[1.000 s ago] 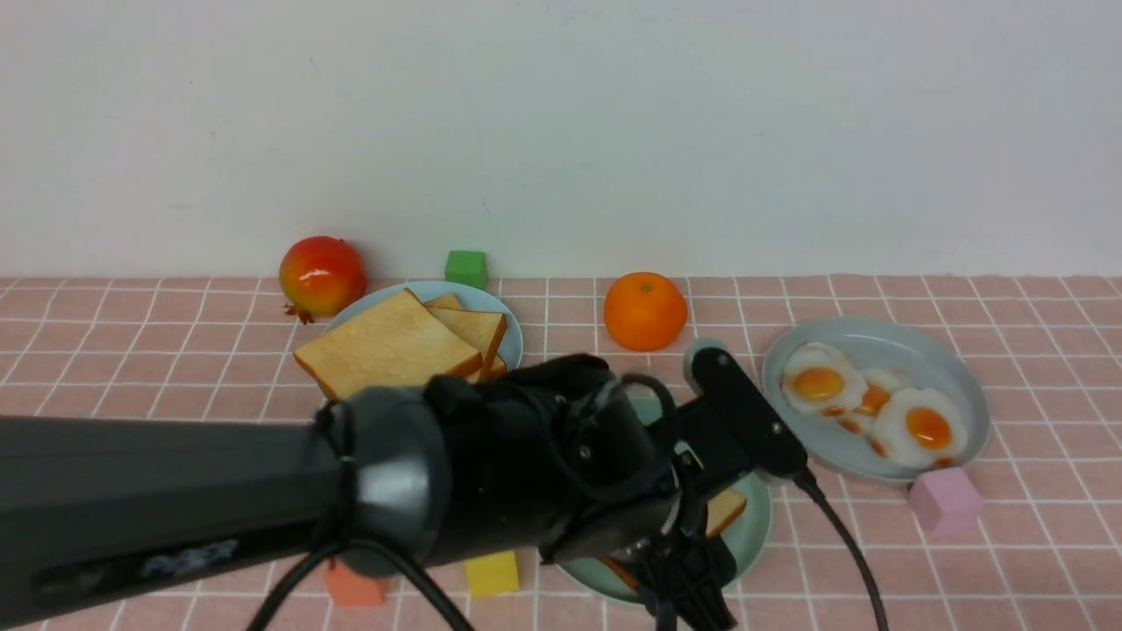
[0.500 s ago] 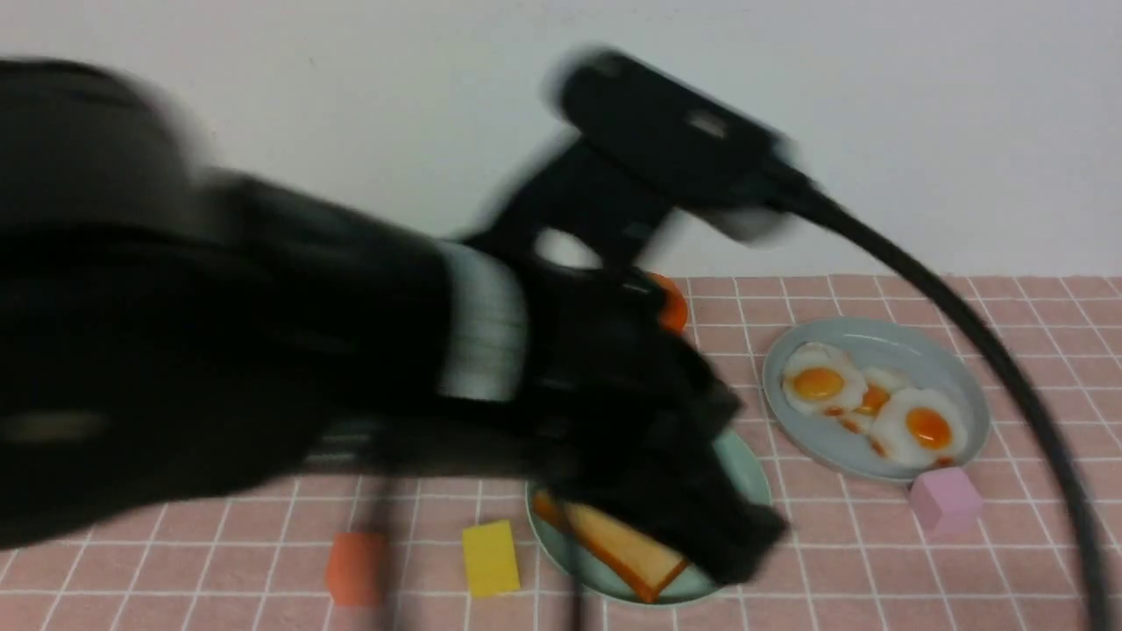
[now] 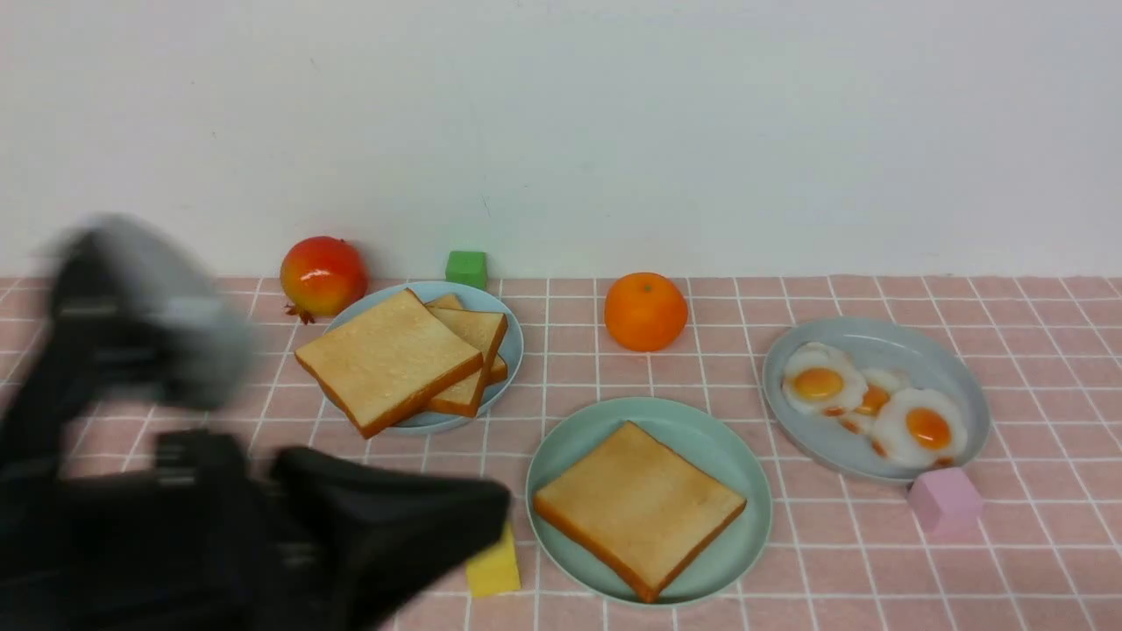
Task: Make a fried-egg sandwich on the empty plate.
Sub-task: Use the right arm to grab a fried egg
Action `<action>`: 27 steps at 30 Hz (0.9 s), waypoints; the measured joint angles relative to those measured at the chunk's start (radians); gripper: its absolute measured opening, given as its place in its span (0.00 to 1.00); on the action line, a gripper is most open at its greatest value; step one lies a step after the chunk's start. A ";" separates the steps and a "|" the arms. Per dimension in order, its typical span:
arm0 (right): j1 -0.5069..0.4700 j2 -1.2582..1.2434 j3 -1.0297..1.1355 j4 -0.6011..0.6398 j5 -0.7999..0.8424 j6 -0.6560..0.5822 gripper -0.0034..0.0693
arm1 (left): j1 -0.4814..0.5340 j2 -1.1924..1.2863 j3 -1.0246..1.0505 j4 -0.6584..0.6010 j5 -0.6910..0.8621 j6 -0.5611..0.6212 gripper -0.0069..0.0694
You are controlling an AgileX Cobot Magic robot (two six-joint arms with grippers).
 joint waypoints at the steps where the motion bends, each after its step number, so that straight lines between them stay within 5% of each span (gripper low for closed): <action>1: 0.000 0.000 0.000 0.000 0.000 0.000 0.38 | 0.000 -0.029 0.027 0.000 -0.030 0.000 0.11; 7: 0.000 0.000 0.000 0.011 -0.009 0.000 0.38 | 0.000 -0.201 0.164 0.000 -0.102 -0.001 0.11; 18: 0.004 0.000 -0.001 0.485 -0.387 0.285 0.38 | 0.000 -0.305 0.262 0.000 -0.156 -0.004 0.11; 23: 0.045 0.093 -0.174 0.494 -0.191 0.254 0.35 | 0.000 -0.305 0.262 0.000 -0.146 -0.004 0.11; 27: 0.081 0.467 -0.530 0.350 0.212 0.121 0.29 | 0.000 -0.305 0.263 0.000 -0.133 -0.004 0.11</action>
